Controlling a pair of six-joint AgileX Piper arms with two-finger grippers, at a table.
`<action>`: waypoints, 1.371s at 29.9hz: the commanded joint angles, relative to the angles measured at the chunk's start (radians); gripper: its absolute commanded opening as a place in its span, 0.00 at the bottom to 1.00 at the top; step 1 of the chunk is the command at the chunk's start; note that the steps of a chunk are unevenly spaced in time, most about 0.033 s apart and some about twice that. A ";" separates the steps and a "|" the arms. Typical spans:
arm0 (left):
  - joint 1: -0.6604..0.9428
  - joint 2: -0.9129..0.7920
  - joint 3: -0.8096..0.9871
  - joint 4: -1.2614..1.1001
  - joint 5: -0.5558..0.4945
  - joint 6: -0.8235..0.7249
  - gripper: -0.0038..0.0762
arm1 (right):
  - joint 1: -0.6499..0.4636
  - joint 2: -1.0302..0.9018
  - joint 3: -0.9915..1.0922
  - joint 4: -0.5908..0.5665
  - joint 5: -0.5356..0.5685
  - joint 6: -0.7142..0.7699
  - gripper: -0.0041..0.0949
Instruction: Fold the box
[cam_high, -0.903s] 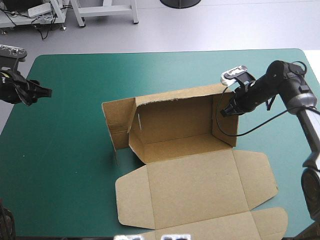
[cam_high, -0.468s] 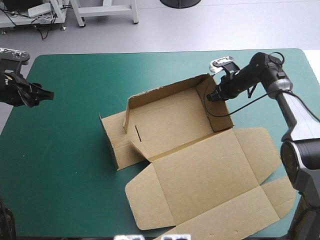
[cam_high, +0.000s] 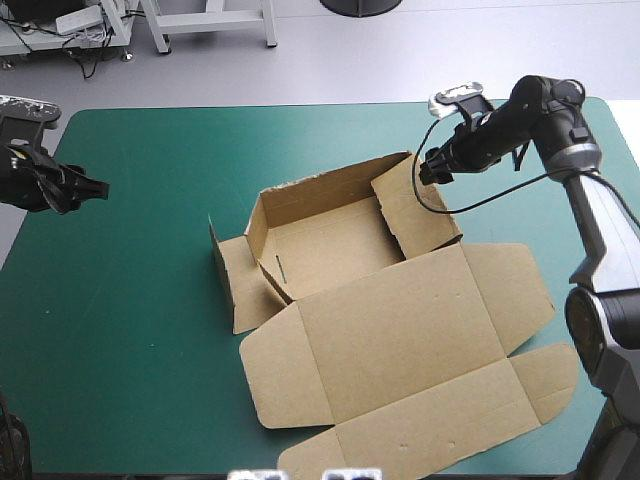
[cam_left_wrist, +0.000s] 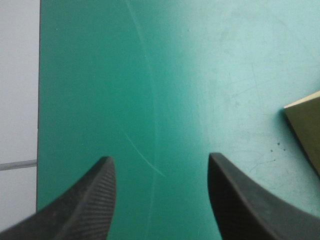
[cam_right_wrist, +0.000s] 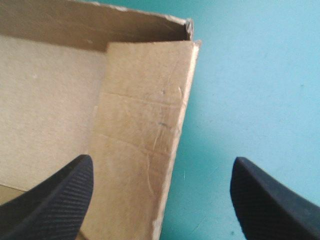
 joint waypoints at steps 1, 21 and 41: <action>0.001 -0.030 -0.022 -0.017 -0.049 -0.002 0.55 | -0.002 -0.116 -0.042 -0.003 0.023 0.034 0.82; 0.001 -0.030 -0.022 -0.050 0.042 0.004 0.54 | 0.128 -0.023 0.099 -0.257 0.023 0.072 0.73; 0.001 -0.189 0.248 -0.090 -0.004 -0.007 0.55 | 0.128 0.122 0.006 -0.186 -0.062 0.022 0.56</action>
